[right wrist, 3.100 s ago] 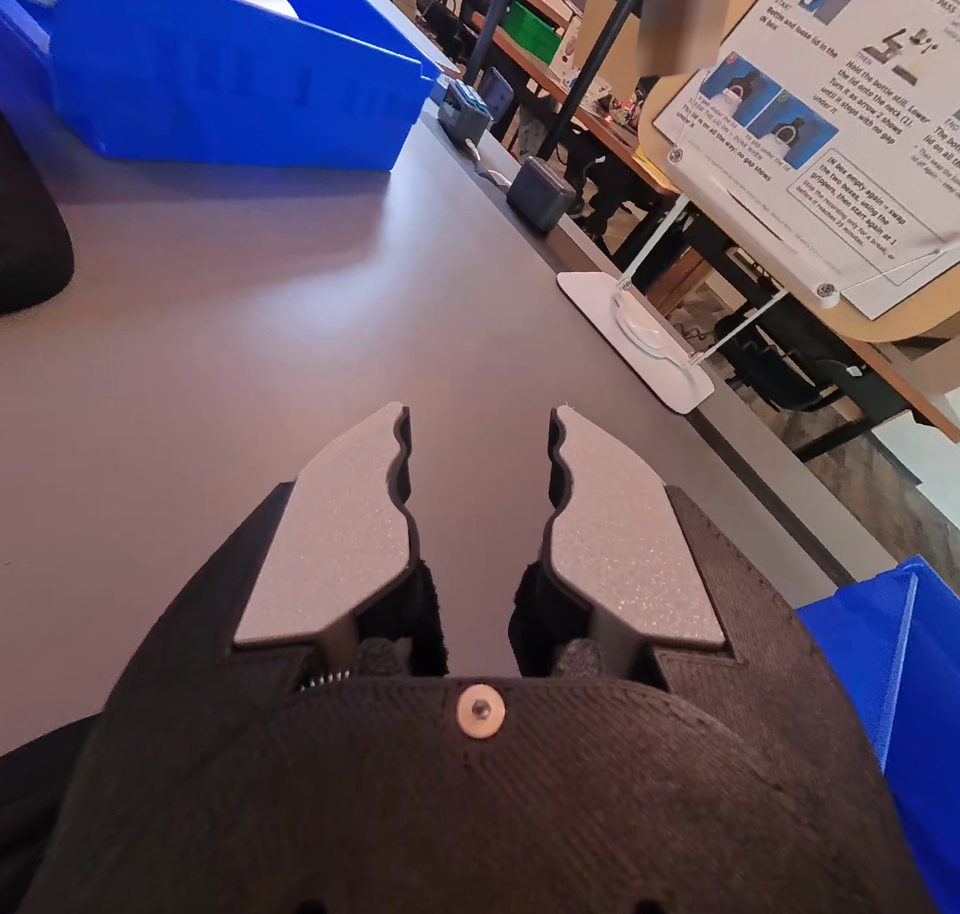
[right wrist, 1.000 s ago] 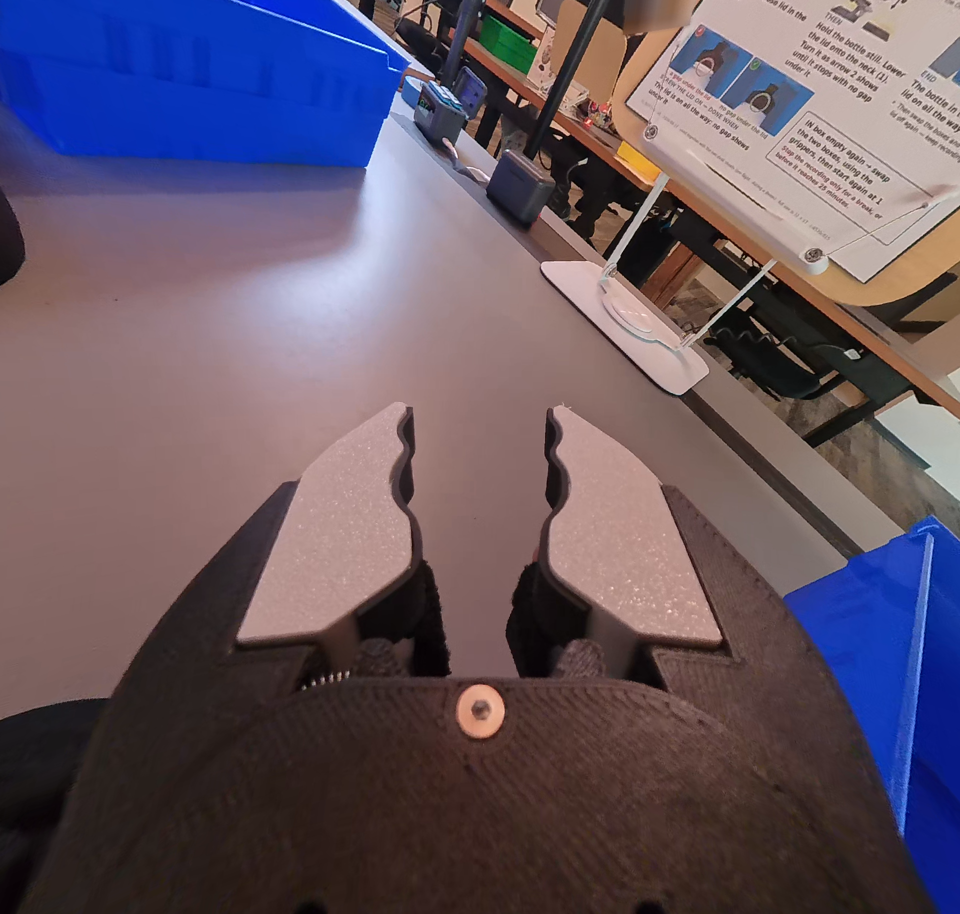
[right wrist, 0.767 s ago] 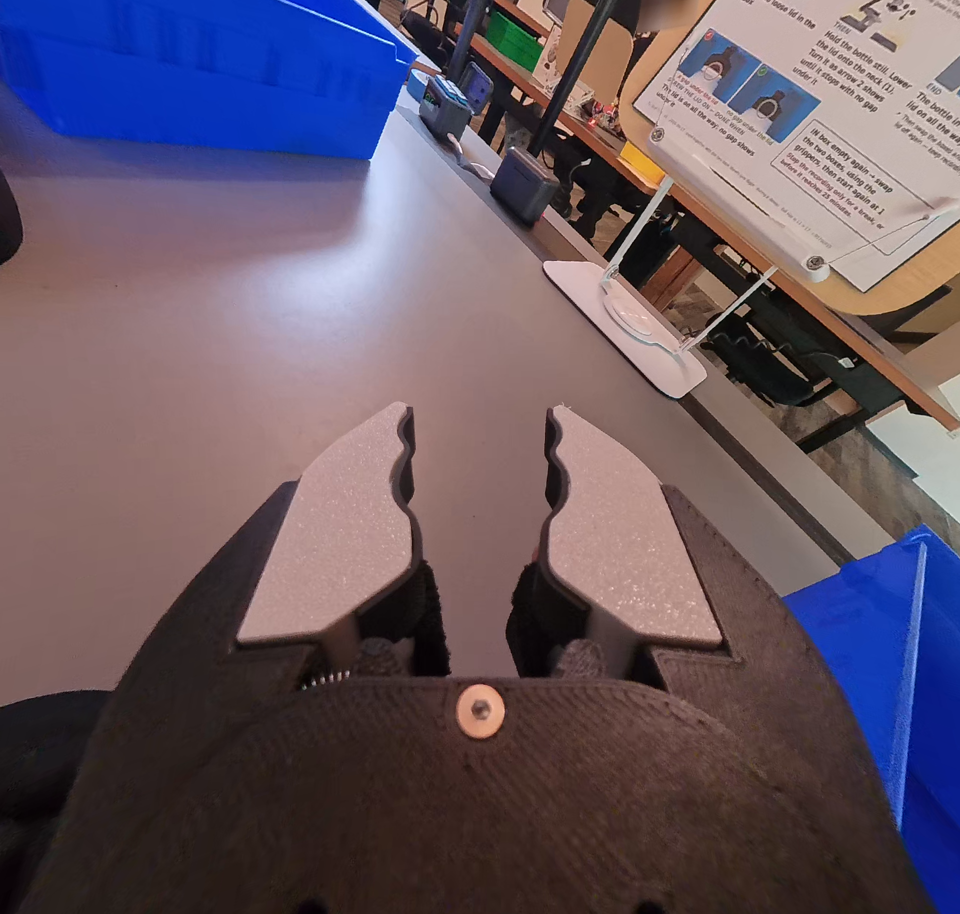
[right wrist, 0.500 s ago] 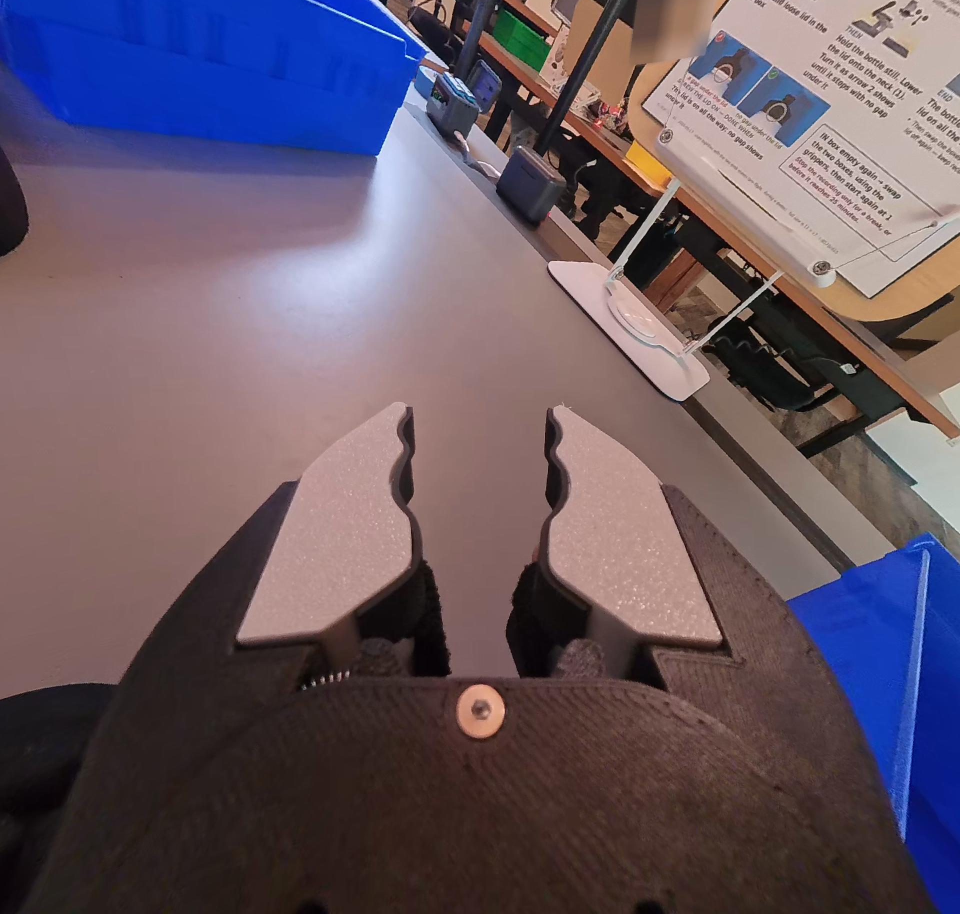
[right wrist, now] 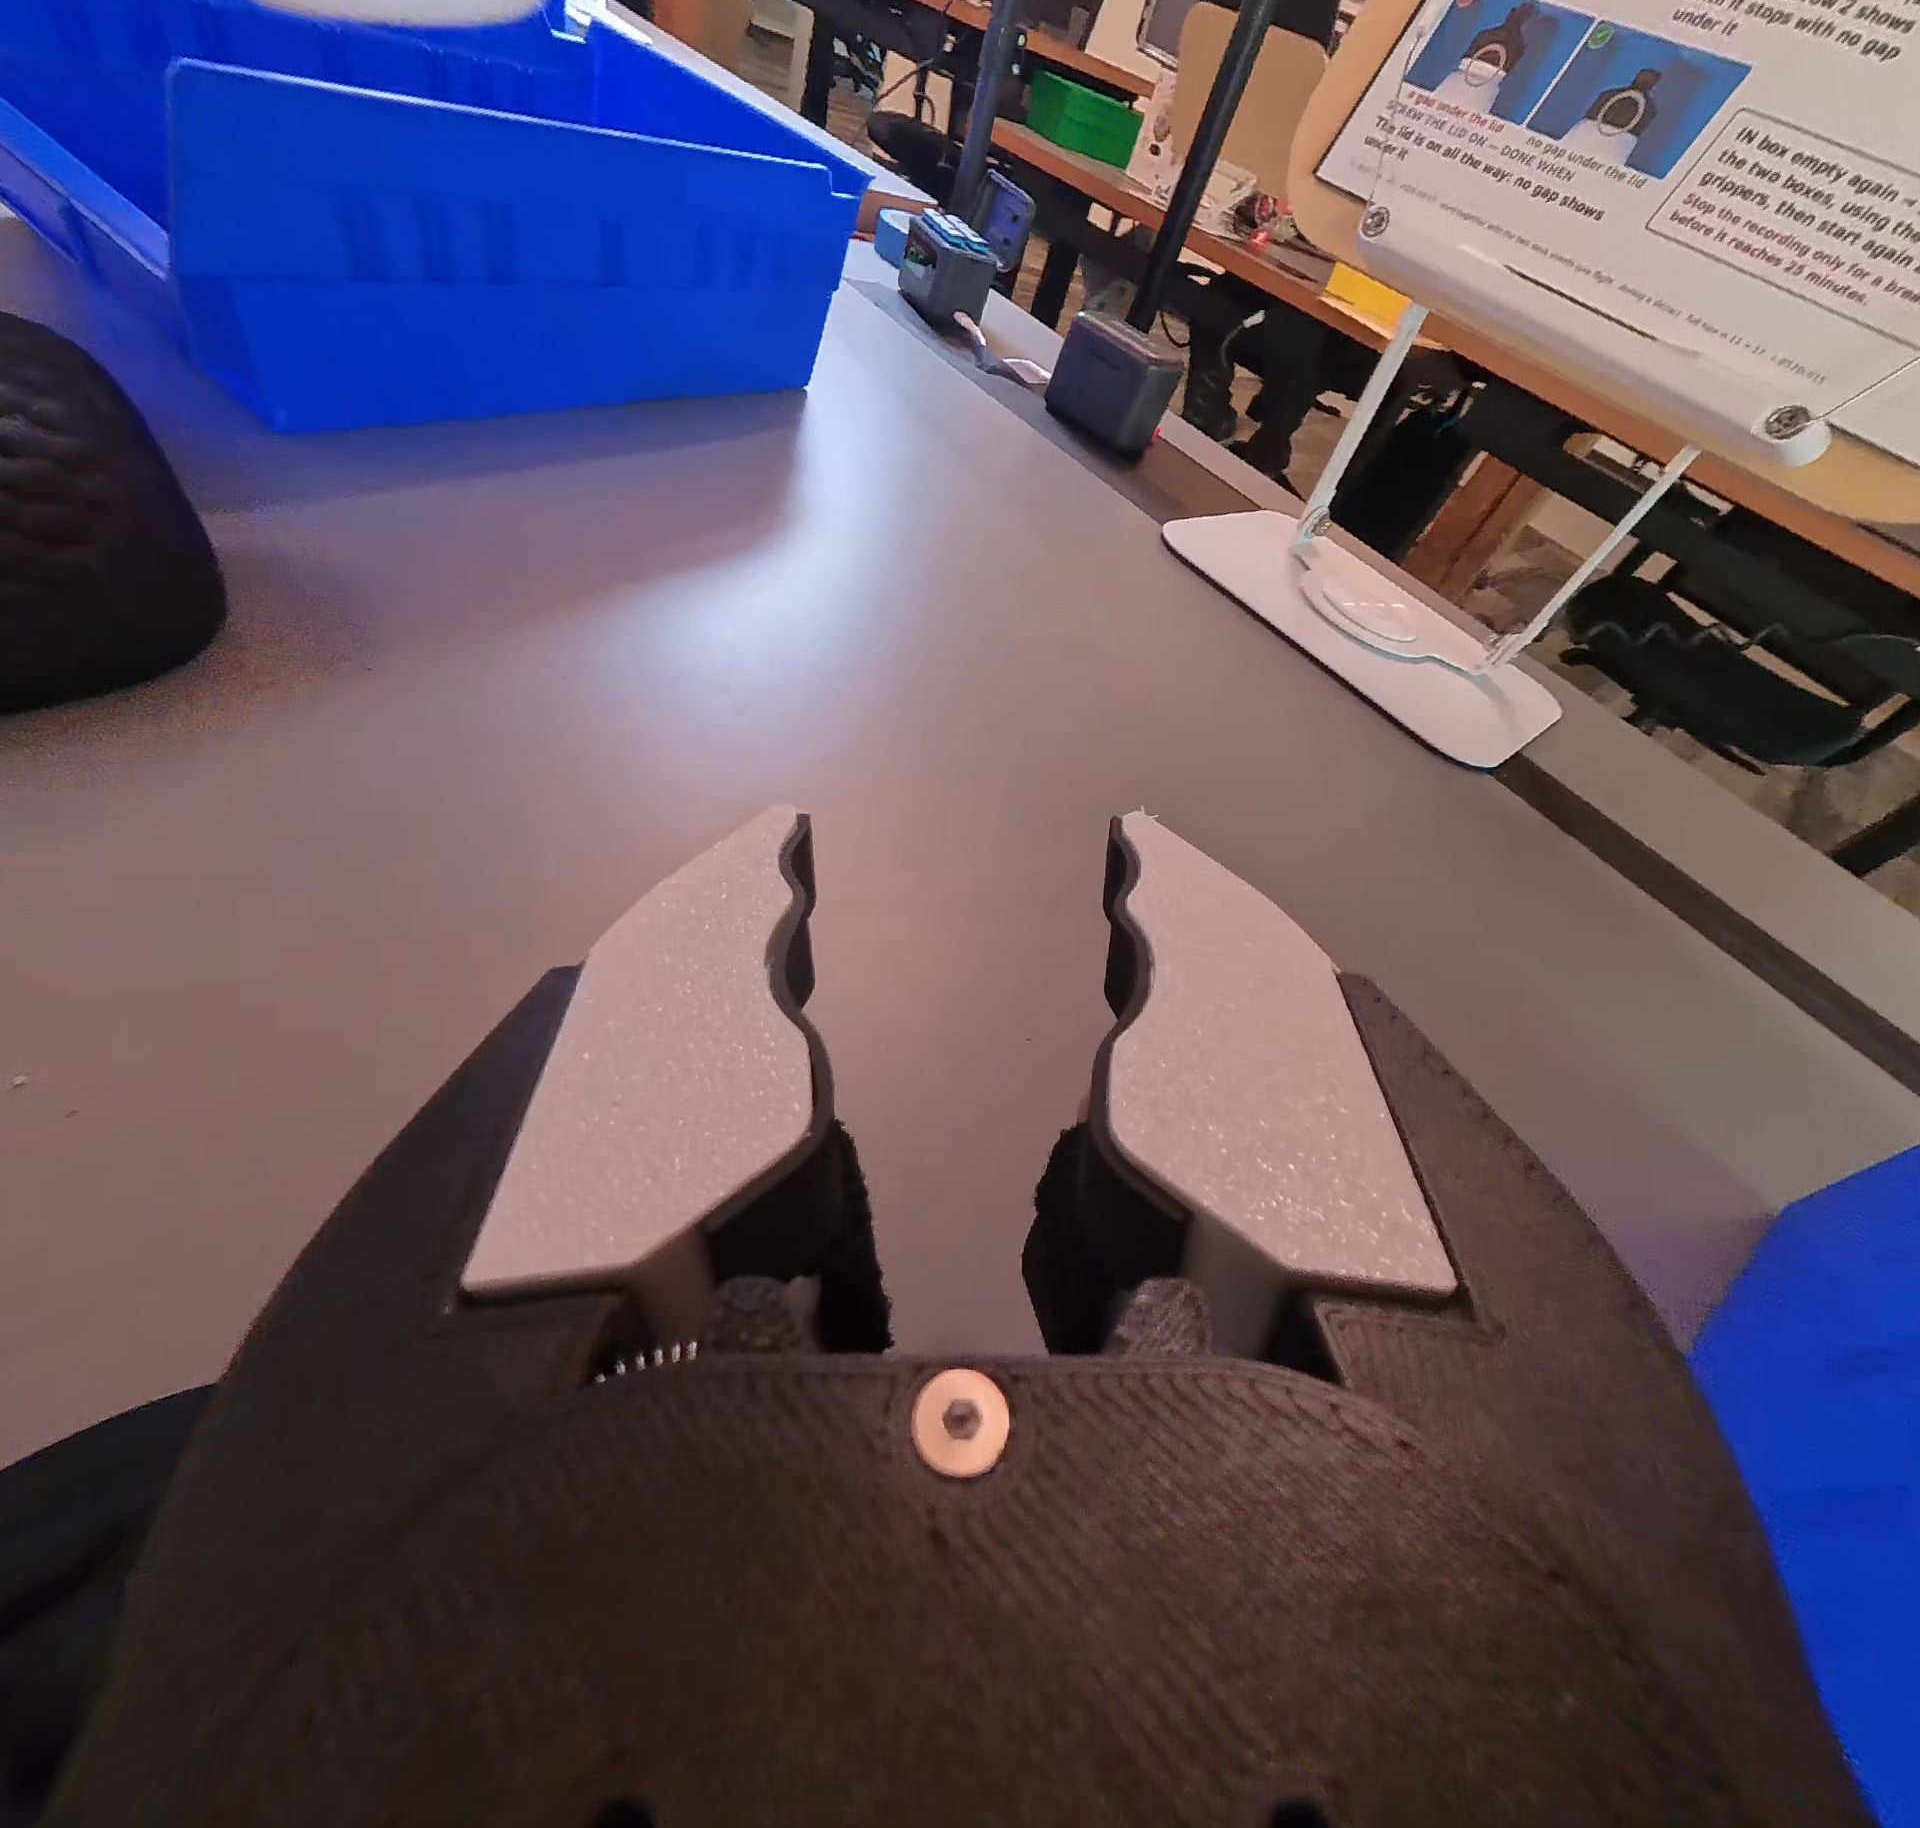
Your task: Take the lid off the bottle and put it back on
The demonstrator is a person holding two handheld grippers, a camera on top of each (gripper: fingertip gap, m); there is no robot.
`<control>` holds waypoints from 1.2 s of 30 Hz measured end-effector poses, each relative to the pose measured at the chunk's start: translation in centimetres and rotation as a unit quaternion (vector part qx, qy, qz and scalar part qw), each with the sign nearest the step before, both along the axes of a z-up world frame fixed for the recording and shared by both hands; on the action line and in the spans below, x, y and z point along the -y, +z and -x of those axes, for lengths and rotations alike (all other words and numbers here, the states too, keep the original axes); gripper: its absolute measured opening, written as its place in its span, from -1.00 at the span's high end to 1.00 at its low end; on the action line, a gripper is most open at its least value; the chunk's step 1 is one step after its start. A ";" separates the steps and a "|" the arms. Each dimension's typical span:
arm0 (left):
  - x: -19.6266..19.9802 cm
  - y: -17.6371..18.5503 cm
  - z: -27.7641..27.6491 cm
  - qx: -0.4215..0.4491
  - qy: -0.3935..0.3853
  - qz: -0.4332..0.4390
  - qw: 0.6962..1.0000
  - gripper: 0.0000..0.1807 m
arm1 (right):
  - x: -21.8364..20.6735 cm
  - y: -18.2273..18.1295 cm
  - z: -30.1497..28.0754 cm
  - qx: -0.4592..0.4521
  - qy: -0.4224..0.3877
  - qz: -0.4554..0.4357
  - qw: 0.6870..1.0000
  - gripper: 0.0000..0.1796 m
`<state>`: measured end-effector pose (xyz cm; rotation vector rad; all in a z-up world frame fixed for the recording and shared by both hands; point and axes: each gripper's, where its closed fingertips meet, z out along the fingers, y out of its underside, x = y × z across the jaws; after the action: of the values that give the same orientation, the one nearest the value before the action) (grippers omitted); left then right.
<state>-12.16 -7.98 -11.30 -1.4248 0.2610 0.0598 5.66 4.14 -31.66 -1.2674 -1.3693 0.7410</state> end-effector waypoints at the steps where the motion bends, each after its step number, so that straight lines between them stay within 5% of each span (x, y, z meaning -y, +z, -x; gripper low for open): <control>1: -0.6 -0.3 -1.8 0.007 -0.028 -0.001 1.000 -0.11 | 0.1 0.0 0.0 -0.002 0.005 0.007 1.000 0.38; 11: -8.1 -9.6 -9.2 0.028 -0.106 0.086 0.990 -0.11 | 0.2 0.5 -0.4 -0.028 0.025 0.057 0.998 0.25; 18: -9.7 -13.0 -10.7 0.041 -0.123 0.112 0.985 -0.11 | 0.6 0.2 -0.2 -0.026 0.042 0.077 0.996 0.20; 28: -9.3 -13.2 -11.7 0.022 -0.150 0.094 0.984 -0.18 | 0.8 -0.1 -0.1 -0.020 0.050 0.088 0.995 0.14; 36: -6.0 -9.3 -10.3 0.013 -0.136 0.046 0.990 -0.36 | 0.8 -0.2 -0.2 -0.019 0.051 0.089 0.995 0.14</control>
<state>-1.90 -1.93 -20.63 -1.4687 0.4377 -0.1961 5.84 3.34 -31.84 -1.3214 -1.3689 0.9700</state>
